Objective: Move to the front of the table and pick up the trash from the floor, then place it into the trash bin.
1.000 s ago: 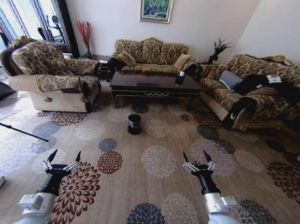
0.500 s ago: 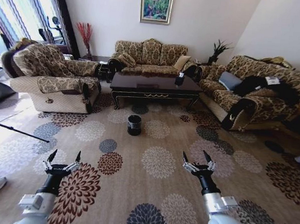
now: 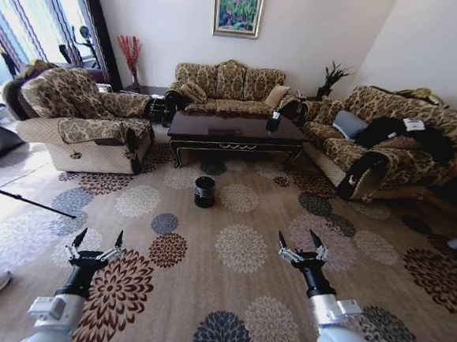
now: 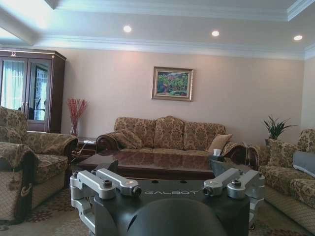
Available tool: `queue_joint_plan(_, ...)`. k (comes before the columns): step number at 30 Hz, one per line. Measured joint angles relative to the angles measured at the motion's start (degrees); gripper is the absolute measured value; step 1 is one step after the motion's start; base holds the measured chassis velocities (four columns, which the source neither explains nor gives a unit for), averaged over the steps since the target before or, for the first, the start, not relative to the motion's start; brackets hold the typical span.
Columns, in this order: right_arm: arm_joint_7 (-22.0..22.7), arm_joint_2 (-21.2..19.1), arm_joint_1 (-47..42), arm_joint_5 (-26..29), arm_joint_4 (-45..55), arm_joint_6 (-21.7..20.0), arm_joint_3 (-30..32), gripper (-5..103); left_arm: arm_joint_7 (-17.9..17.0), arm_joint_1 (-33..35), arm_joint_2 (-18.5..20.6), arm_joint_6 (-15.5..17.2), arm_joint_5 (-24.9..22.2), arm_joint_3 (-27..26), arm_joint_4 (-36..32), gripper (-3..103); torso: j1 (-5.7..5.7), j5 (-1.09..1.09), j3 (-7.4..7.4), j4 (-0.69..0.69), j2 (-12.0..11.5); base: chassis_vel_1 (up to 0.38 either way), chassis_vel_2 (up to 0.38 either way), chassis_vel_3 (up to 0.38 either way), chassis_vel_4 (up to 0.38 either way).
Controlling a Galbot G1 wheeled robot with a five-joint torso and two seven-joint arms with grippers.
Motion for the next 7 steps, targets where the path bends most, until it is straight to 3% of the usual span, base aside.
queue_joint_plan(7, 0.00, 0.00, 0.00, 0.00, 0.00, 0.00, 0.00, 100, 0.00, 0.00, 0.00, 0.00, 0.00, 0.00, 0.00, 100, -0.10, 0.00, -0.13, 0.00, -0.22, 0.000, 0.000, 0.000, 0.000)
